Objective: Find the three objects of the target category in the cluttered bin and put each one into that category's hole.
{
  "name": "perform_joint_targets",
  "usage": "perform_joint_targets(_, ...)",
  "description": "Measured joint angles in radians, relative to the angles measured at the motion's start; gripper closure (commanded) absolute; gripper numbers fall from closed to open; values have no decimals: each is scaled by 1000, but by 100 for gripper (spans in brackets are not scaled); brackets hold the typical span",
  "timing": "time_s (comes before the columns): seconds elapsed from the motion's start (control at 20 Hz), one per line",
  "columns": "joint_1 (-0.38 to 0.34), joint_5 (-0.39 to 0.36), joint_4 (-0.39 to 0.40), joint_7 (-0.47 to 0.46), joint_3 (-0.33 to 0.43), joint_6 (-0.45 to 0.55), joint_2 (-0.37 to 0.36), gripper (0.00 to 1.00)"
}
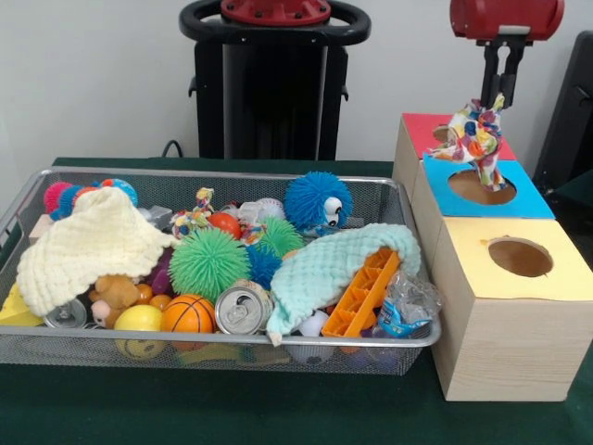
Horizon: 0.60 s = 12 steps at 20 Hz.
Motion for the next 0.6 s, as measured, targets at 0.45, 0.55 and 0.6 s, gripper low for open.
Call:
perform_joint_targets(0.45,27,23,-175,0,-20,53,96,100)
perform_joint_targets(0.55,34,28,-209,0,-25,53,120,100)
perform_joint_targets(0.6,37,30,-221,0,-27,53,129,100)
